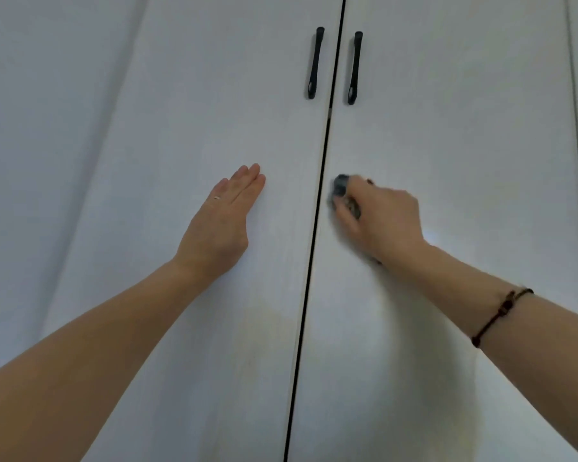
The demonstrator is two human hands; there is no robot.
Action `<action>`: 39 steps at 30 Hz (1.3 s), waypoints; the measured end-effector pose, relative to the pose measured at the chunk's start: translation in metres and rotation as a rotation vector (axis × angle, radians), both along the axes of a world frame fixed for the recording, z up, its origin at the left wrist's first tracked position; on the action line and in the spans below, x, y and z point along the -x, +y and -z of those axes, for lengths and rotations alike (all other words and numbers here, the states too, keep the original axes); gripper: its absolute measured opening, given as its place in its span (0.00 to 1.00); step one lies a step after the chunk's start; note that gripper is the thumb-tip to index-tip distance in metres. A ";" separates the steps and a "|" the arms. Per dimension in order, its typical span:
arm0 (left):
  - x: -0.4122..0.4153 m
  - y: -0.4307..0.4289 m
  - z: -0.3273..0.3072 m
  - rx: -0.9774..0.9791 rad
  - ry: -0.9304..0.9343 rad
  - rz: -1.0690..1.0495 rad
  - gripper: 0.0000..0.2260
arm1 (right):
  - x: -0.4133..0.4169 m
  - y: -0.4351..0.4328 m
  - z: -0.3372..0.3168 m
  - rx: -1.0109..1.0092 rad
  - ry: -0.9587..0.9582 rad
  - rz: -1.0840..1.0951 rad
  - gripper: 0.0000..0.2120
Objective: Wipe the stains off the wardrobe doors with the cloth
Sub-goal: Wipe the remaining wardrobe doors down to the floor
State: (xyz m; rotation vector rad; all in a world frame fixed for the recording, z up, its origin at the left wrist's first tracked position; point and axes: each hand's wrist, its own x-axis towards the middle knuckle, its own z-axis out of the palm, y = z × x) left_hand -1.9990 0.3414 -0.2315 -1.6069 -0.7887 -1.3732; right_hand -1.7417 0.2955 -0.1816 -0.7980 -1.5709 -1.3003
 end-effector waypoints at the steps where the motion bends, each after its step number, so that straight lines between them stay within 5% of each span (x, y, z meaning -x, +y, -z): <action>1: -0.001 0.000 0.001 -0.004 -0.002 0.009 0.31 | -0.006 -0.002 -0.025 -0.017 0.115 -0.009 0.11; 5: -0.002 0.001 0.003 -0.021 0.011 0.002 0.24 | 0.000 0.000 -0.003 -0.017 0.326 -0.025 0.09; 9: -0.001 -0.001 0.000 -0.004 0.018 0.004 0.24 | 0.002 0.000 0.126 0.088 -0.271 -0.114 0.08; 11: -0.001 -0.002 0.000 0.009 0.011 0.005 0.23 | -0.020 -0.003 0.115 0.051 -0.376 -0.098 0.08; 16: -0.003 0.000 0.001 -0.013 -0.016 -0.007 0.23 | -0.048 -0.010 -0.021 -0.116 0.353 -0.003 0.09; 19: -0.007 0.001 -0.002 -0.035 -0.016 -0.016 0.22 | -0.016 0.000 -0.014 -0.102 0.476 -0.057 0.08; 26: -0.006 -0.001 0.015 -0.007 -0.021 -0.003 0.22 | 0.044 0.012 0.148 0.105 -0.355 -0.147 0.09; 28: -0.008 -0.001 0.015 -0.007 -0.006 0.011 0.22 | 0.026 0.005 0.116 0.070 -0.346 -0.088 0.09; 33: 0.000 -0.003 0.016 0.008 0.031 0.017 0.22 | 0.079 0.009 0.058 0.005 0.098 -0.093 0.09; 39: 0.003 -0.002 0.016 -0.015 0.032 0.016 0.21 | 0.099 0.020 0.227 0.163 -0.458 -0.210 0.14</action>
